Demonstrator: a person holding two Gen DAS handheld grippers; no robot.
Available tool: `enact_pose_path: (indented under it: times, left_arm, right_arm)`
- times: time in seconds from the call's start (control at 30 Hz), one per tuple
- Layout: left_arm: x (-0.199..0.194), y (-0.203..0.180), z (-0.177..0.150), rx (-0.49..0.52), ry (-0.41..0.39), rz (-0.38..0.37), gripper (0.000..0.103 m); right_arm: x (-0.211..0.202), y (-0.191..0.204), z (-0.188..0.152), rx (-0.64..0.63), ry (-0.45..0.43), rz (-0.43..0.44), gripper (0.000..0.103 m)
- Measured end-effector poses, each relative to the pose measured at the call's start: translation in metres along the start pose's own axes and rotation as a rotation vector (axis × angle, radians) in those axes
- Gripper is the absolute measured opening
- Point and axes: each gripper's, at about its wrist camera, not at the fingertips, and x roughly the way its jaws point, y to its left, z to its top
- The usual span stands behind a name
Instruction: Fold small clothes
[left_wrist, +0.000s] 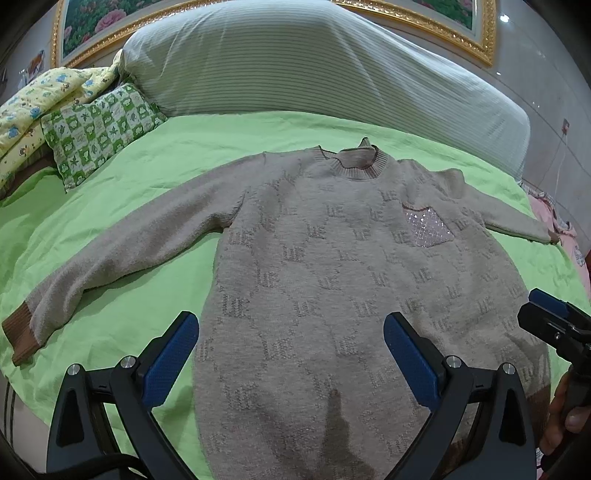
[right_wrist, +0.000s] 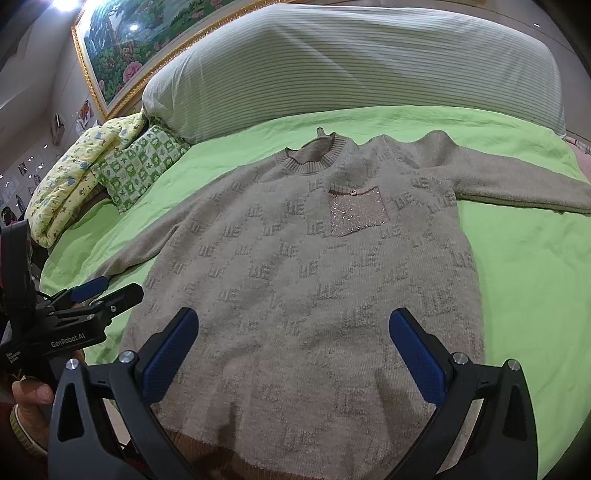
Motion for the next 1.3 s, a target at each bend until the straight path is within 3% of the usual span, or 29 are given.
enact_pose_path:
  times: [1.3]
  left_arm:
    - [0.007, 0.011, 0.007, -0.036, 0.003, -0.024, 0.101]
  right_arm:
    - [0.002, 0.004, 0.005, 0.005, 0.005, 0.003, 0.103]
